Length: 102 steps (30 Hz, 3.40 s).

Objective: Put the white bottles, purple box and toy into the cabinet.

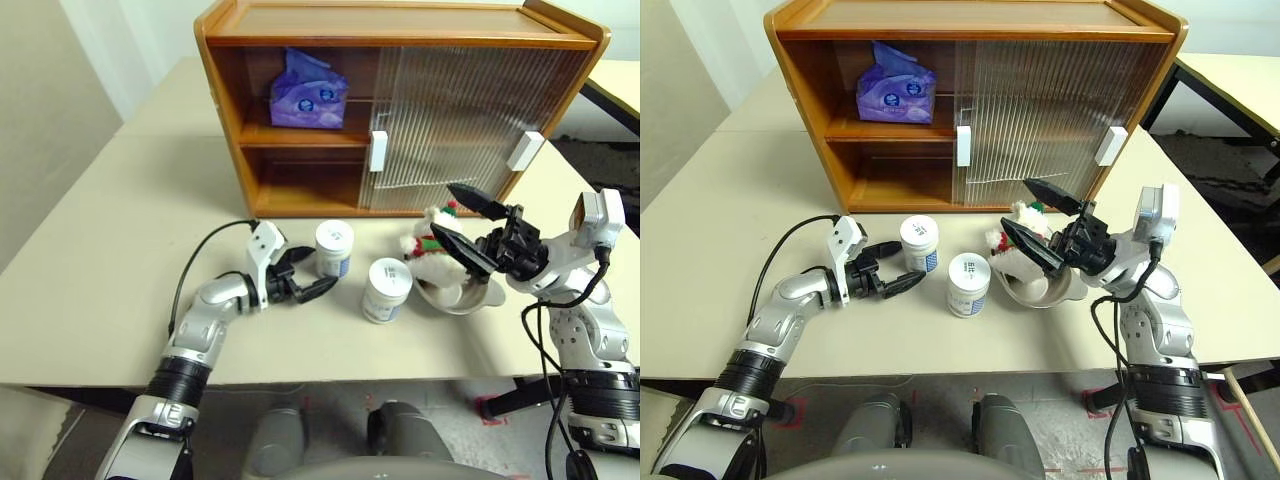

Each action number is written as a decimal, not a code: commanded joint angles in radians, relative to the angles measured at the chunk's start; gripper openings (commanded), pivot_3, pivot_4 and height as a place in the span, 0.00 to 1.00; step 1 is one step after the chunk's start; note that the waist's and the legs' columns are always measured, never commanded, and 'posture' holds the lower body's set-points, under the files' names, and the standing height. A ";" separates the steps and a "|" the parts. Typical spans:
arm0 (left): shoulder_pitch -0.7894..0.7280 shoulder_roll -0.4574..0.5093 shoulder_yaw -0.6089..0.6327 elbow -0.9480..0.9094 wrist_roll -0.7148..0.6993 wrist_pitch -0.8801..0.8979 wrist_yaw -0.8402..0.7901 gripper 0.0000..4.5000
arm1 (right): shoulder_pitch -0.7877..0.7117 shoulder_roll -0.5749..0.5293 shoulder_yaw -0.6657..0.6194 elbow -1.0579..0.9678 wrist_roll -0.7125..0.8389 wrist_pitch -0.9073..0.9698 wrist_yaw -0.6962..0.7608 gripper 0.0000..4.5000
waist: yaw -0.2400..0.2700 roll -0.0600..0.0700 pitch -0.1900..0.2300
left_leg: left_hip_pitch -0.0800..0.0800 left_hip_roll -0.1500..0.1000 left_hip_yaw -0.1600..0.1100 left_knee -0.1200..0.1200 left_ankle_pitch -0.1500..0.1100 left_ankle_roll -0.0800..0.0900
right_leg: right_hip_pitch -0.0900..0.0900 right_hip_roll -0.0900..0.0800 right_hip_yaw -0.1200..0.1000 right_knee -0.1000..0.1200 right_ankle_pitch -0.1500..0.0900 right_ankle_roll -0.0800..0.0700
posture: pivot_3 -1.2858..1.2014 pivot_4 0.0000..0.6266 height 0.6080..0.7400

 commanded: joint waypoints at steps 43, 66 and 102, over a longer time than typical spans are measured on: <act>-0.471 -0.165 0.126 0.603 0.155 -0.224 0.436 0.69 | 0.019 -0.003 0.043 0.004 -0.014 -0.038 0.000 1.00 | -0.005 0.000 0.000 | -0.002 -0.004 -0.001 0.000 0.000 0.000 | 0.000 0.002 0.000 -0.004 0.003 0.000 | 0.54 0.00 1.00; -0.685 -0.205 0.202 0.982 0.166 -0.296 0.555 0.76 | 0.064 -0.017 0.042 -0.053 -0.008 -0.030 -0.032 1.00 | -0.031 -0.001 0.000 | -0.003 -0.006 -0.001 0.000 0.000 0.000 | 0.000 0.002 -0.001 -0.003 0.003 0.001 | 0.52 0.00 1.00; -0.414 -0.157 0.260 0.541 0.116 -0.164 0.538 0.07 | 0.034 0.013 0.099 -0.006 -0.007 -0.014 0.007 1.00 | -0.024 -0.002 0.000 | -0.001 -0.005 -0.001 0.001 0.000 0.000 | 0.000 0.001 0.000 0.000 0.004 0.000 | 0.55 0.00 1.00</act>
